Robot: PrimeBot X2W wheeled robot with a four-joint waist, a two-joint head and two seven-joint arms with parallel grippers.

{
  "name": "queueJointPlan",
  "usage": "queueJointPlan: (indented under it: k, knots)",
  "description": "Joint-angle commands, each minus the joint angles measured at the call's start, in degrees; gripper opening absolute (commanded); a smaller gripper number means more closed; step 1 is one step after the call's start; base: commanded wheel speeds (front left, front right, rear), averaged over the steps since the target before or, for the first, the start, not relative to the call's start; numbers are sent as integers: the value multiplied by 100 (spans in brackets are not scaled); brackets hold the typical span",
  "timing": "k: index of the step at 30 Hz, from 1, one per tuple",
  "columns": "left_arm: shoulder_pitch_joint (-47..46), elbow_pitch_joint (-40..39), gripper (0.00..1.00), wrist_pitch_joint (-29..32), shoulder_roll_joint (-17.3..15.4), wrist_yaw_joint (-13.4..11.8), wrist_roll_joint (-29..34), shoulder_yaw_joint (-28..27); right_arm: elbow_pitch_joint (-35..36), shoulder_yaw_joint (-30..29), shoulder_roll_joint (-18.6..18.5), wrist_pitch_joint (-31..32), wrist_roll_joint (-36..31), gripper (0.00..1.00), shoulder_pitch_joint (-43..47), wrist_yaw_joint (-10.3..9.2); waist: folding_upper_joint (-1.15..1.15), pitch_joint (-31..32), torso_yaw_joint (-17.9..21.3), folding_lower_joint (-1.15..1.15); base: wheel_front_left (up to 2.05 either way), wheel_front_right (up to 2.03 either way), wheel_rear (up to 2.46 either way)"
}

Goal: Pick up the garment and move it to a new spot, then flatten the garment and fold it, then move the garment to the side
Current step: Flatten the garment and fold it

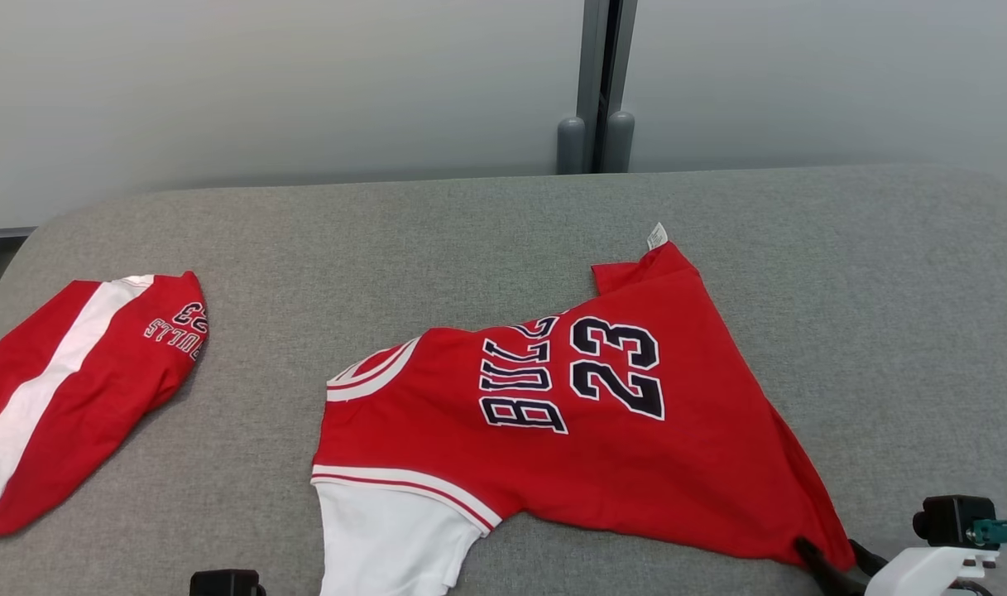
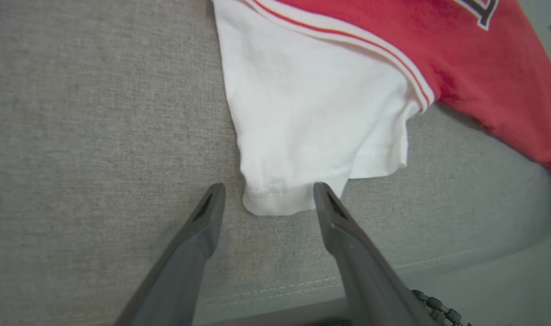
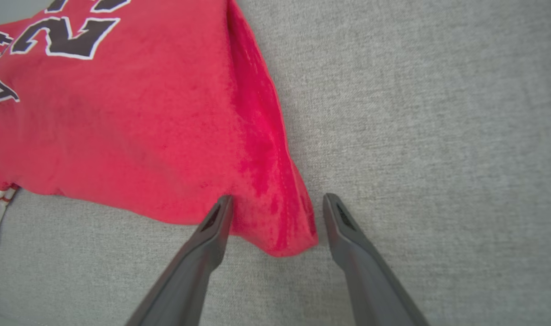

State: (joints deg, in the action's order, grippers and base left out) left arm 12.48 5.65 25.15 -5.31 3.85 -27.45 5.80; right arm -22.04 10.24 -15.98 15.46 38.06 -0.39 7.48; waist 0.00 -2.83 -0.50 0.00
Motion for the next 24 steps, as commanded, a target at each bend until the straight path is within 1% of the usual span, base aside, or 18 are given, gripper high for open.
queueJointPlan:
  k: [1, 3, 10, 11, 12, 13, 14, 15, 19, 24]
  knots:
    - [-93, 46, 100, -47, -45, -36, -10, -32, 23, 21, 13, 21, -41, 100, -43, 3, 0, 1, 6, 0, 0, 0, 0]
    - [-163, 145, 100, -76, -30, -21, -35, -17, 22, 38, 27, 13, -58, 100, -47, 3, 0, 0, 12, 0, 0, 0, 0]
    - [-389, 464, 100, -161, -25, 165, -153, 165, 5, 102, 50, 48, -55, 100, -106, 2, 0, -35, 42, 0, 0, 0, 0]
    - [-410, 487, 100, -178, -28, 172, -159, 176, -3, 110, 51, 51, -52, 76, -111, 3, 0, -40, 46, 0, 0, 0, 0]
    - [-433, 509, 90, -202, -35, 169, -170, 177, -7, 118, 56, 57, -44, 40, -117, 3, 0, -44, 50, 0, 0, 0, 0]
    - [-461, 532, 74, -222, -44, 179, -181, 179, -10, 128, 63, 62, -33, 7, -120, 3, 0, -48, 54, 0, 0, 0, 0]
    - [-490, 541, 27, -259, -47, 189, -190, 177, -11, 138, 68, 69, -17, 0, -126, 3, 0, -51, 56, 0, 0, 0, 0]
    - [-509, 553, 0, -283, -41, 204, -224, 177, -14, 149, 74, 81, 5, 0, -128, 3, 0, -52, 59, 0, 0, 0, 0]
    - [-497, 491, 0, -355, -71, 261, -375, 188, 42, 177, 54, 27, 61, 0, -151, 3, 0, -50, 60, 0, 0, 0, 0]
    - [-472, 127, 0, -487, -191, 281, -493, 70, 307, 118, 7, -105, 274, 0, -131, 3, 0, -18, 34, 0, 0, 0, 0]
